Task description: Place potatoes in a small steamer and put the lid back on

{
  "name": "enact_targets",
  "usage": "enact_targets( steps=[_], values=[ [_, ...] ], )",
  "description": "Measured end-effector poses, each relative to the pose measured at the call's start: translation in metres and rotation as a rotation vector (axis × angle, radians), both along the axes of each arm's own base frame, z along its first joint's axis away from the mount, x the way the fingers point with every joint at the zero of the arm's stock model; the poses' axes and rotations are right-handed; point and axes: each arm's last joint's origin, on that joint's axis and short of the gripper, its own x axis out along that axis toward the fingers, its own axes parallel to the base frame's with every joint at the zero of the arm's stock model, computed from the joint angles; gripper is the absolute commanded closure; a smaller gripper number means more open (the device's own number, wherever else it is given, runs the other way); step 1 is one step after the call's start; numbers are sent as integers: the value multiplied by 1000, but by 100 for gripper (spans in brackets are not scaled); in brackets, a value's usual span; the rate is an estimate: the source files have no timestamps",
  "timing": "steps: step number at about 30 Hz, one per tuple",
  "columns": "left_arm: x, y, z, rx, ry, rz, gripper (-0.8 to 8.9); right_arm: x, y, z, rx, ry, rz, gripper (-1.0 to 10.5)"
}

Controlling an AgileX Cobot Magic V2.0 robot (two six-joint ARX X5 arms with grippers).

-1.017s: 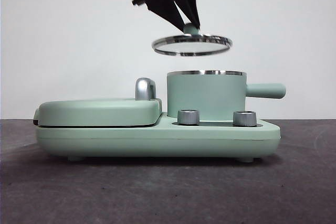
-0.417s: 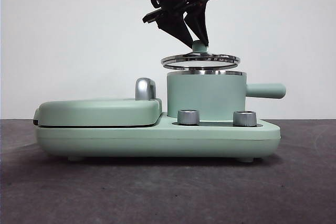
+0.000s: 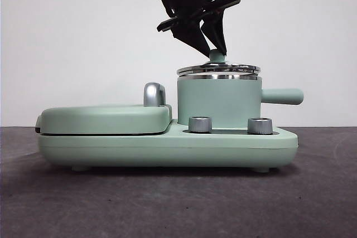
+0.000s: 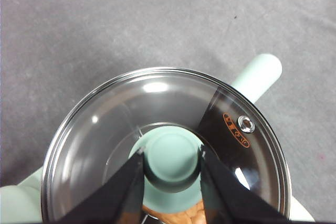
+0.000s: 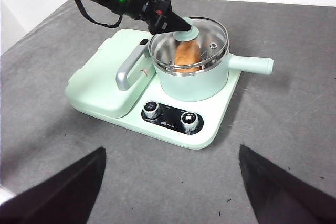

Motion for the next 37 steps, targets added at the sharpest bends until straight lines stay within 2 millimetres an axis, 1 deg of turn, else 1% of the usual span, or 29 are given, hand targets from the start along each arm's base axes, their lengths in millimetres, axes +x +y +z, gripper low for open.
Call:
enact_targets(
  steps=[6,12,17,22,37],
  values=[
    [-1,-1,0,2,2,-3,800,0,0,0,0,0,0,546],
    [-7,-8,0,14,-10,-39,800,0,0,0,0,0,0,546],
    [-6,-7,-1,57,-38,-3,800,0,0,0,0,0,0,546],
    [-7,-7,-2,69,-33,-6,800,0,0,0,0,0,0,546],
    [-6,-8,-2,53,-31,-22,800,0,0,0,-1,1,0,546]
  ],
)
